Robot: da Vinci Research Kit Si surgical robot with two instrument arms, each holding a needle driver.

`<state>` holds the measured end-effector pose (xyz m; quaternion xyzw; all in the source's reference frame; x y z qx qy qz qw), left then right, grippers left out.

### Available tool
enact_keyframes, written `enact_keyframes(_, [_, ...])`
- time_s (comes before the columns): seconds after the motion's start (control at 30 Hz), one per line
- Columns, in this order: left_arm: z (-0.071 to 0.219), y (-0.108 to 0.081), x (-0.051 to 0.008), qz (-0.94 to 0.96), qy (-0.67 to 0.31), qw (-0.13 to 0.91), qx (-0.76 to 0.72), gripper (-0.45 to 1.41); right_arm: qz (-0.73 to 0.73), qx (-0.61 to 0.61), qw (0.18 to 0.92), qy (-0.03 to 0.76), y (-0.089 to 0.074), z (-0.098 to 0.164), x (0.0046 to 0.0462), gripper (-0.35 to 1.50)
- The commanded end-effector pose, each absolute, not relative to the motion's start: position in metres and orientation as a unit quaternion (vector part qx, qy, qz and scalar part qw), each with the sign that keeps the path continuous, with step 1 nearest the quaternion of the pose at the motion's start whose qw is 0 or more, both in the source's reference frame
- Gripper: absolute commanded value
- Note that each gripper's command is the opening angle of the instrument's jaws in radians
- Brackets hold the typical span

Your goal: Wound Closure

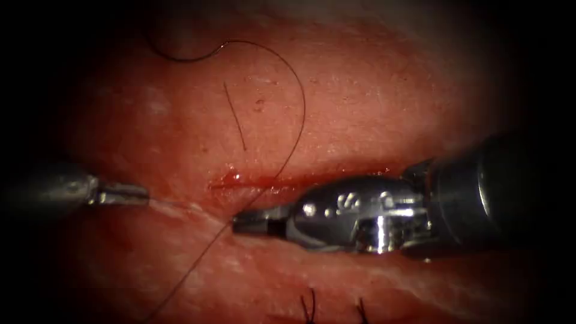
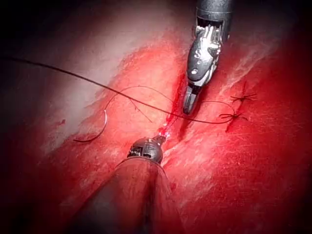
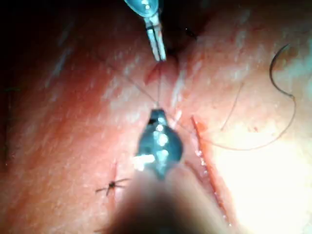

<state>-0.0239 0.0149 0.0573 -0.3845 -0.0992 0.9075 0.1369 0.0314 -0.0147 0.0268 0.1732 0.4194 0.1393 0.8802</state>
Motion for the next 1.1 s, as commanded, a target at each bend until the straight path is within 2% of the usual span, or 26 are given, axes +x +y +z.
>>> enact_keyframes(0.03, [0.058, 0.015, -0.0246, 0.907, -0.099, 0.139, -0.386, -0.45, 0.141, 0.174, 0.878, 0.423, -0.016, 0.027, 0.0316, -0.35])
enact_keyframes(0.17, [0.058, 0.015, -0.0244, 0.905, -0.098, 0.139, -0.389, -0.45, 0.151, 0.159, 0.866, 0.45, -0.016, 0.027, 0.0309, 0.79])
enact_keyframes(0.23, [0.059, 0.015, -0.0243, 0.905, -0.099, 0.137, -0.39, -0.45, 0.156, 0.154, 0.858, 0.464, -0.016, 0.027, 0.0299, 1.05])
enact_keyframes(0.33, [0.059, 0.014, -0.0241, 0.904, -0.101, 0.134, -0.393, -0.45, 0.158, 0.151, 0.849, 0.482, -0.016, 0.026, 0.0271, 1.13])
enact_keyframes(0.47, [0.059, 0.014, -0.0239, 0.901, -0.105, 0.131, -0.401, -0.45, 0.157, 0.146, 0.836, 0.506, -0.016, 0.026, 0.0214, 1.11])
enact_keyframes(0.5, [0.059, 0.014, -0.0239, 0.899, -0.107, 0.13, -0.403, -0.45, 0.161, 0.136, 0.835, 0.508, -0.016, 0.026, 0.019, 1.05])
enact_keyframes(0.53, [0.059, 0.014, -0.0239, 0.899, -0.107, 0.13, -0.405, -0.45, 0.167, 0.134, 0.837, 0.504, -0.016, 0.027, 0.0169, 0.83])
enact_keyframes(0.57, [0.059, 0.014, -0.0241, 0.898, -0.109, 0.133, -0.406, -0.45, 0.171, 0.133, 0.837, 0.502, -0.015, 0.027, 0.0158, 0.41])
enact_keyframes(0.6, [0.059, 0.014, -0.0241, 0.897, -0.108, 0.134, -0.407, -0.45, 0.171, 0.132, 0.839, 0.5, -0.015, 0.028, 0.0152, 0.29])
enact_keyframes(0.7, [0.059, 0.014, -0.0244, 0.895, -0.11, 0.134, -0.411, -0.45, 0.178, 0.13, 0.842, 0.492, -0.015, 0.03, 0.0151, -0.32])
enact_keyframes(0.77, [0.059, 0.014, -0.0245, 0.893, -0.111, 0.134, -0.415, -0.45, 0.178, 0.132, 0.842, 0.492, -0.015, 0.032, 0.0164, -0.35])
enact_keyframes(0.87, [0.059, 0.014, -0.0243, 0.887, -0.108, 0.137, -0.427, -0.45, 0.167, 0.148, 0.84, 0.495, -0.015, 0.034, 0.023, -0.35])
enact_keyframes(1.1, [0.059, 0.014, -0.0244, 0.875, -0.105, 0.142, -0.45, -0.45, 0.152, 0.154, 0.839, 0.499, -0.017, 0.036, 0.0312, -0.35])
